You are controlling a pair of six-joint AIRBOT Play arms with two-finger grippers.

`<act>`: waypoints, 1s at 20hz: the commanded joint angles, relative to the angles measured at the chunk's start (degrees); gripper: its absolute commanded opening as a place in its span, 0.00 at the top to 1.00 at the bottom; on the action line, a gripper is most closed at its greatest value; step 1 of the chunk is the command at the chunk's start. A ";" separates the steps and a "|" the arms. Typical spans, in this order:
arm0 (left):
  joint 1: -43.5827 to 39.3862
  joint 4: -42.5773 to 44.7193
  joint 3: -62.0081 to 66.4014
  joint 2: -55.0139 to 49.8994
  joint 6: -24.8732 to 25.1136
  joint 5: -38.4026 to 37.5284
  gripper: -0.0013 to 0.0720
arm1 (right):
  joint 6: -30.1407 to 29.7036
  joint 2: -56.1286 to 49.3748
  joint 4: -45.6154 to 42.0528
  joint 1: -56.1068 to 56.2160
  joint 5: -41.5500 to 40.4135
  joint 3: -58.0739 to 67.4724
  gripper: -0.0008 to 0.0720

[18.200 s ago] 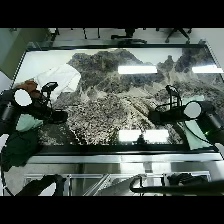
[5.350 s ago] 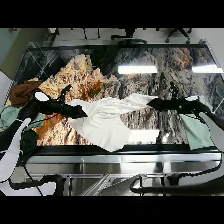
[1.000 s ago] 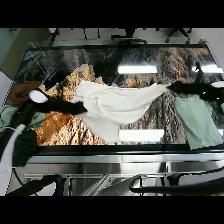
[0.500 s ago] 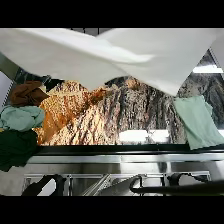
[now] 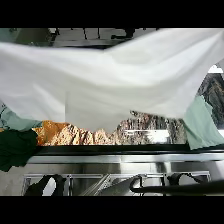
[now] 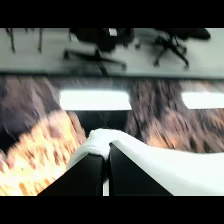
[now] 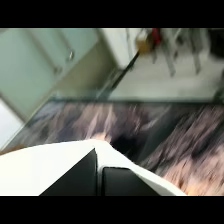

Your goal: Fold the shirts.

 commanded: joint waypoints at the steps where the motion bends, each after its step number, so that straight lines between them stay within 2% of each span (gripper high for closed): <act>1: -8.24 -0.04 -13.70 -4.00 3.74 0.46 0.97 | -1.79 -3.96 -5.60 9.29 0.81 -14.71 0.95; 3: -14.34 0.94 -19.91 -10.40 5.77 2.19 0.97 | -2.43 -8.24 -11.91 15.41 -5.42 -24.09 0.95; 6: -19.52 6.34 -25.66 -22.08 5.81 6.86 0.97 | -3.26 -17.79 -17.11 20.83 -17.44 -33.35 0.95; 10: -18.86 5.70 -24.87 -35.39 5.79 8.44 0.97 | -3.98 -29.77 -14.12 20.72 -21.33 -33.81 0.93; 12: -17.99 5.57 -20.74 -39.28 5.49 6.12 0.97 | -6.38 -29.64 -12.94 19.91 -20.76 -33.11 0.45; 13: -17.35 5.60 -18.27 -40.68 4.98 4.50 0.97 | -6.99 -28.50 -13.00 19.30 -19.23 -32.30 0.39; 17: -16.33 5.68 -10.19 -42.51 4.48 -0.37 0.97 | -5.88 -19.78 -16.17 14.71 -11.08 -30.42 0.39; 20: -16.33 5.68 -7.58 -42.51 4.48 -0.74 0.97 | 2.38 -14.40 -27.32 13.18 -6.84 -33.92 0.39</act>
